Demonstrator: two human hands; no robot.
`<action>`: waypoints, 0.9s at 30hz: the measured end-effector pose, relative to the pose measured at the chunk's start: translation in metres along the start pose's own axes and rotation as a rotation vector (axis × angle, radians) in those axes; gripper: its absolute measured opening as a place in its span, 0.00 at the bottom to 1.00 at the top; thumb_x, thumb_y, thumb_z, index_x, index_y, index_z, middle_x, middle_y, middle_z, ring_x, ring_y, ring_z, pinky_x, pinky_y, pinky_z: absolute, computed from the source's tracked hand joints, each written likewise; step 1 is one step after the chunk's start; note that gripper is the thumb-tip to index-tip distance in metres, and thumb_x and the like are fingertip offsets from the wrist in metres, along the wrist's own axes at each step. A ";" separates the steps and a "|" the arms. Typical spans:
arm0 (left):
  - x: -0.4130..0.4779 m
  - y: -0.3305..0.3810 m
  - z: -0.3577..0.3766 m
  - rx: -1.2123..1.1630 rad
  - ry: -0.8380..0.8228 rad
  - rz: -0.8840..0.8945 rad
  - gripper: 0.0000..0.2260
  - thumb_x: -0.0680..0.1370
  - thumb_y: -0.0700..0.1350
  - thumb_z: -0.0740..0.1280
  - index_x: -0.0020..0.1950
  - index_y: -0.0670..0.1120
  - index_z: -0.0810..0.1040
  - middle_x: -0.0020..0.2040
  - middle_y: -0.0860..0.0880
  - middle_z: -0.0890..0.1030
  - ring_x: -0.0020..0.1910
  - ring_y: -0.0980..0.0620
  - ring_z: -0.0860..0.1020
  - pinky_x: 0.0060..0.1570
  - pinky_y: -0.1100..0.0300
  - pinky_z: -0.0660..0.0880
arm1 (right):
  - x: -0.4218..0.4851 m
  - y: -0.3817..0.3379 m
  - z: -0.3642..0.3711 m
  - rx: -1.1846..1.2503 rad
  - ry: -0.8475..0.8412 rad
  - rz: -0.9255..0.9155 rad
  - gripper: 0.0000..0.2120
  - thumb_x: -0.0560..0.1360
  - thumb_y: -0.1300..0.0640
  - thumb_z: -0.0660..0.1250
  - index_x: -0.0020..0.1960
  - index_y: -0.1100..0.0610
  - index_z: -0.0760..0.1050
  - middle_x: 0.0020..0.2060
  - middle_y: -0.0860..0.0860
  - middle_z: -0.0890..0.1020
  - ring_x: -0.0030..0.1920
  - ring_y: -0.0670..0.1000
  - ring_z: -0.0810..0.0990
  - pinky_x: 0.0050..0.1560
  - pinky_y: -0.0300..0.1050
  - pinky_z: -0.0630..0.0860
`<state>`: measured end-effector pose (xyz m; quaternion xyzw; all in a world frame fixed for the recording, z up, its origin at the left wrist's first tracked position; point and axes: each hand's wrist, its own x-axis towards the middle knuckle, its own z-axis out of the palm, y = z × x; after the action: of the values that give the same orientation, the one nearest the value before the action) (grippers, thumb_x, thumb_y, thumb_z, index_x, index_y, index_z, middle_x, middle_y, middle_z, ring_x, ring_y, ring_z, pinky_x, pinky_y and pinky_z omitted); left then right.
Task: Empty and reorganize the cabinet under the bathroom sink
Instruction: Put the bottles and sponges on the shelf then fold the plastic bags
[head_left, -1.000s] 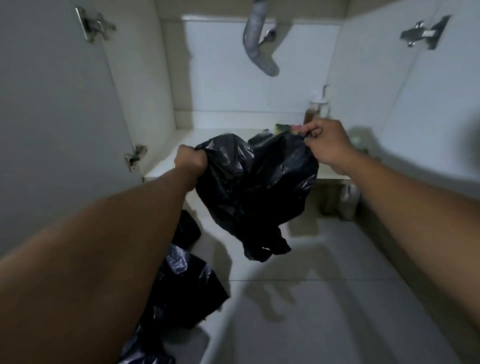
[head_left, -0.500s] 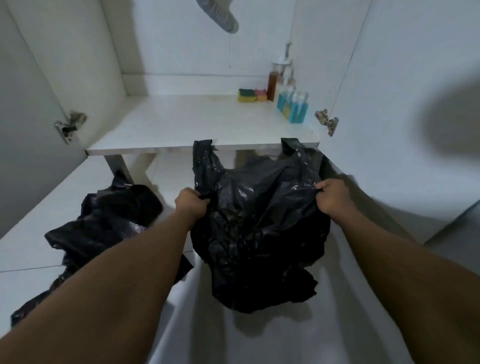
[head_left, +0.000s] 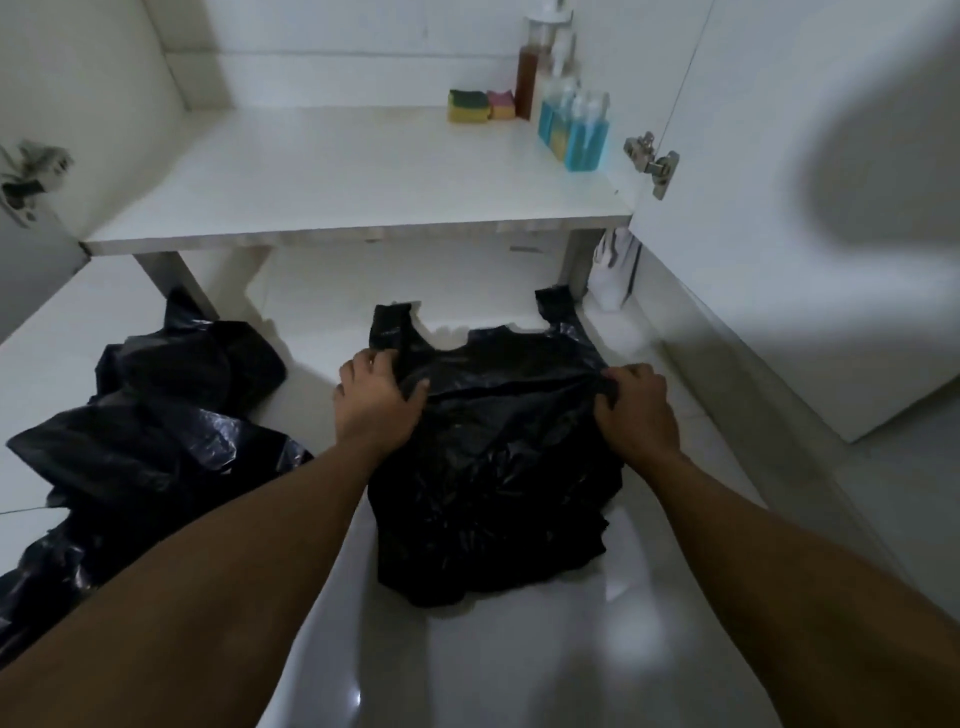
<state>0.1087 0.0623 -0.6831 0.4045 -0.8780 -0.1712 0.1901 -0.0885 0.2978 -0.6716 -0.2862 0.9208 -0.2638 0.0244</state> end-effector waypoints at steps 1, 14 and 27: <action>-0.006 0.005 0.001 0.086 0.027 0.145 0.28 0.75 0.66 0.62 0.64 0.47 0.74 0.61 0.44 0.74 0.61 0.42 0.71 0.58 0.47 0.71 | -0.003 -0.005 0.003 -0.024 -0.017 -0.028 0.10 0.76 0.53 0.65 0.56 0.55 0.76 0.55 0.55 0.74 0.58 0.56 0.73 0.53 0.51 0.75; -0.105 -0.011 0.014 0.455 -0.814 0.356 0.70 0.47 0.78 0.71 0.80 0.56 0.40 0.80 0.49 0.47 0.77 0.40 0.51 0.73 0.34 0.54 | -0.062 0.023 -0.003 -0.562 -0.895 0.014 0.65 0.51 0.45 0.85 0.77 0.50 0.50 0.75 0.57 0.59 0.72 0.61 0.64 0.69 0.57 0.68; -0.108 -0.004 0.016 0.325 -0.735 0.327 0.66 0.52 0.77 0.72 0.80 0.54 0.43 0.80 0.50 0.46 0.78 0.41 0.47 0.74 0.35 0.49 | -0.066 -0.013 0.008 -0.420 -0.657 -0.093 0.51 0.62 0.45 0.80 0.75 0.52 0.55 0.72 0.58 0.59 0.71 0.63 0.60 0.68 0.62 0.68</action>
<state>0.1687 0.1463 -0.7197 0.1967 -0.9554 -0.1312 -0.1768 -0.0253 0.3207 -0.6789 -0.3955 0.8839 0.0351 0.2471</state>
